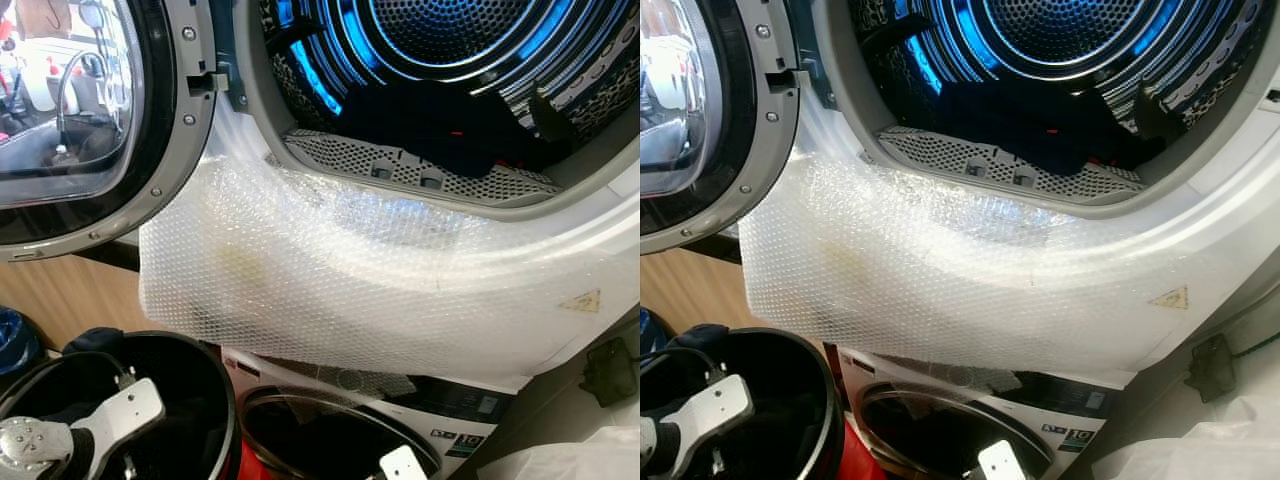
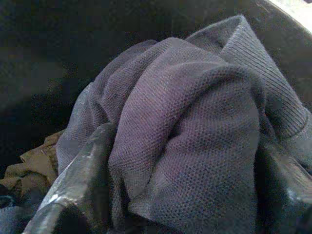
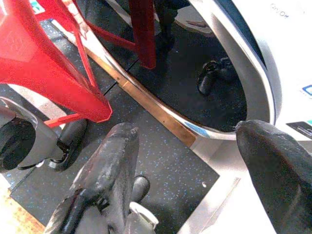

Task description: Clothes washing

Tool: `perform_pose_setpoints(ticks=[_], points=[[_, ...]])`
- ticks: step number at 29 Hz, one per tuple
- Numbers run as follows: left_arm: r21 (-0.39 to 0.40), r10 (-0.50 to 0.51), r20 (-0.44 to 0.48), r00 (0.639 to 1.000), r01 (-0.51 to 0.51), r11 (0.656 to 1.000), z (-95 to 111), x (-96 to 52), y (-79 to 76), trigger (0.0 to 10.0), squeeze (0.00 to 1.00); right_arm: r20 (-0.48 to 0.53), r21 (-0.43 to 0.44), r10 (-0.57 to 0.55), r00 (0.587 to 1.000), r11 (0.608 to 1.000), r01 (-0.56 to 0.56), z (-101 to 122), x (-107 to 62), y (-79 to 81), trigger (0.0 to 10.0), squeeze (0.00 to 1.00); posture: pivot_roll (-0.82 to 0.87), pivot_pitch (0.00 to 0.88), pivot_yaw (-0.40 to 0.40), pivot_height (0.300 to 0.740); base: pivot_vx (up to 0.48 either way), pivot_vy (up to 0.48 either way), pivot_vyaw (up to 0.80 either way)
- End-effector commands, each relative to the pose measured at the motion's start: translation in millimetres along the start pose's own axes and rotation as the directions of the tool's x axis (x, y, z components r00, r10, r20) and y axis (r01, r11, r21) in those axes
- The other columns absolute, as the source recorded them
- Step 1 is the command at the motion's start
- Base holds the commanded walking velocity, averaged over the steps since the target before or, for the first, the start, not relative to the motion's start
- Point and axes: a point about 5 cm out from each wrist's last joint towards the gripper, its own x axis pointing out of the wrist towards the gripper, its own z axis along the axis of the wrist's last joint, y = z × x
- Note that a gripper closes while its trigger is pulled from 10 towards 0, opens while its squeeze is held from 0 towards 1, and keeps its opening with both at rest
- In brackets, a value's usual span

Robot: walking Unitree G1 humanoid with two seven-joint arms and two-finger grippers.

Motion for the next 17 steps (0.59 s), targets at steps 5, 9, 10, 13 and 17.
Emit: perform_pose_setpoints(ticks=[5,9,10,13,17], points=[[-0.064,-0.035,0.017,0.999,0.036,0.997,1,2.6,-1.4,0.0,0.00,-0.015,-0.006,-0.012,1.000,1.000,0.012,-1,-0.1,-5.6,10.0,0.00,0.37,0.000,-0.077,0.740,0.000,0.000,0.00],[-0.087,-0.066,0.002,0.998,0.066,0.994,-2,3.4,-5.5,0.0,0.00,-0.021,-0.002,-0.018,1.000,1.000,0.018,-2,-0.3,-6.5,10.0,0.00,0.36,0.000,-0.073,0.740,0.000,0.000,0.00],[-0.093,-0.072,-0.003,0.997,0.071,0.993,-3,3.6,-6.3,0.0,0.00,-0.022,0.000,-0.018,1.000,1.000,0.018,-2,-0.3,-6.3,10.0,0.00,0.36,0.000,-0.069,0.740,0.000,0.000,0.00],[-0.094,-0.081,-0.018,0.997,0.079,0.992,-5,3.9,-8.3,0.0,0.00,-0.024,0.003,-0.016,1.000,1.000,0.017,-3,-0.2,-5.1,10.0,0.00,0.36,0.000,-0.066,0.740,0.000,0.000,0.00],[-0.097,-0.089,-0.023,0.996,0.086,0.992,-5,4.1,-9.4,0.0,0.00,-0.026,0.008,-0.010,1.000,1.000,0.010,-3,-0.2,-1.7,10.0,0.00,0.36,0.000,-0.063,0.740,0.000,0.000,0.00]])
